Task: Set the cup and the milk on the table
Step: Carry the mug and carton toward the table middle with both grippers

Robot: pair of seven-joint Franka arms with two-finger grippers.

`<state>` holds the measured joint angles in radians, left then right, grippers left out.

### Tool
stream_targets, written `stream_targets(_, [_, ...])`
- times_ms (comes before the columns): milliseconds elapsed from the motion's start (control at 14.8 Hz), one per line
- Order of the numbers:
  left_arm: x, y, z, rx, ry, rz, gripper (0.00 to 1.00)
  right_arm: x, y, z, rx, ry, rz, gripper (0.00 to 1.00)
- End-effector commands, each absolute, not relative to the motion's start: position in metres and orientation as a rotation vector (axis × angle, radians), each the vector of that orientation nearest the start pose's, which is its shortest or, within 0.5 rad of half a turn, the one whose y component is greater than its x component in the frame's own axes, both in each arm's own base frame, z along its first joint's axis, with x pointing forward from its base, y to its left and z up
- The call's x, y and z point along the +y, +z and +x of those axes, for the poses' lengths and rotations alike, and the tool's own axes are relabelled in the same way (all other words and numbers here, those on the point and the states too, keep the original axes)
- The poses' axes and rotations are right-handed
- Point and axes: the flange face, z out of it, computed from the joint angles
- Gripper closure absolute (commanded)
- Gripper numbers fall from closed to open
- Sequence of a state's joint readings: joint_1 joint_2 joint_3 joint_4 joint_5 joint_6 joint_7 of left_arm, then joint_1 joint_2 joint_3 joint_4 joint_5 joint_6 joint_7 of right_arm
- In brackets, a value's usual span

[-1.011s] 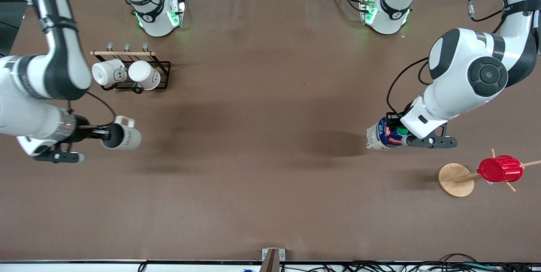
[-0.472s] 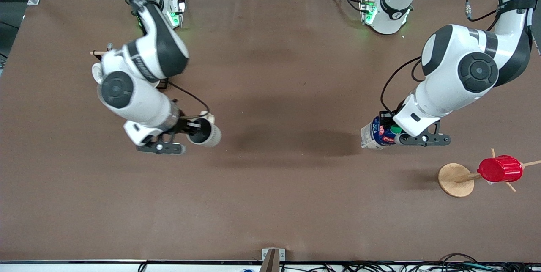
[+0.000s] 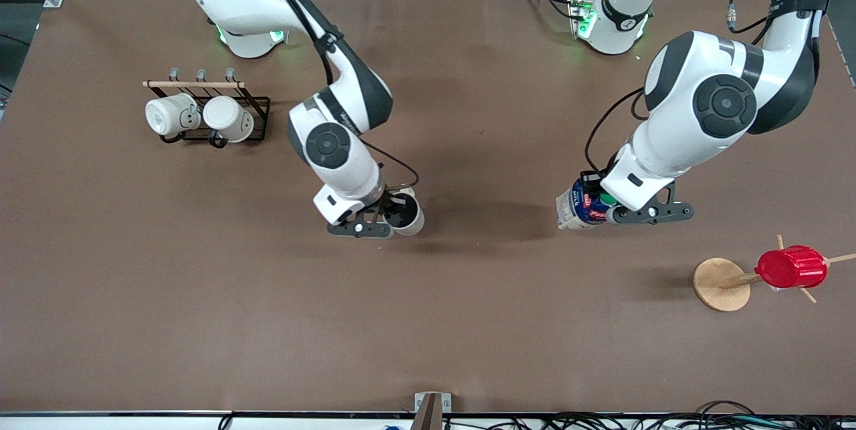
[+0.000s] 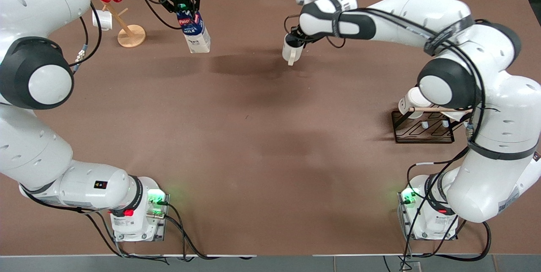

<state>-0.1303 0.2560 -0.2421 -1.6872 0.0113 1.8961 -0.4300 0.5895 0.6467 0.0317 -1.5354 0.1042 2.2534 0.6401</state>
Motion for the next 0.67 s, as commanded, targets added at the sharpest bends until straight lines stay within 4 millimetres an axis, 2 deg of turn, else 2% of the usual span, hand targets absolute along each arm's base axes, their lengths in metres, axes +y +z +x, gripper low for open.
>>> stream_targets(0, [-0.24, 0.481, 0.583, -0.175, 0.051, -3.181, 1.0, 0.416, 0.278, 0.585, 0.134, -0.014, -3.032, 0.93])
stream_targets(135, [-0.266, 0.481, 0.572, -0.235, 0.059, -3.178, 1.0, 0.423, 0.264, 0.575, 0.091, -0.015, -3.077, 0.92])
stream_targets(270, [-0.291, 0.474, 0.561, -0.223, 0.077, -3.17, 1.0, 0.424, 0.263, 0.574, 0.108, -0.033, -3.089, 0.86])
stream_targets(337, [-0.304, 0.47, 0.555, -0.194, 0.086, -3.168, 1.0, 0.428, 0.264, 0.572, 0.094, -0.044, -3.096, 0.72])
stream_targets(404, [-0.316, 0.469, 0.549, -0.154, 0.085, -3.169, 1.0, 0.426, 0.266, 0.573, 0.071, -0.069, -3.114, 0.32])
stream_targets(472, [-0.328, 0.47, 0.542, -0.097, 0.077, -3.171, 1.0, 0.425, 0.27, 0.575, 0.055, -0.093, -3.126, 0.0])
stream_targets(607, [-0.353, 0.46, 0.534, -0.031, 0.075, -3.181, 1.0, 0.417, 0.287, 0.582, 0.083, -0.114, -3.117, 0.0])
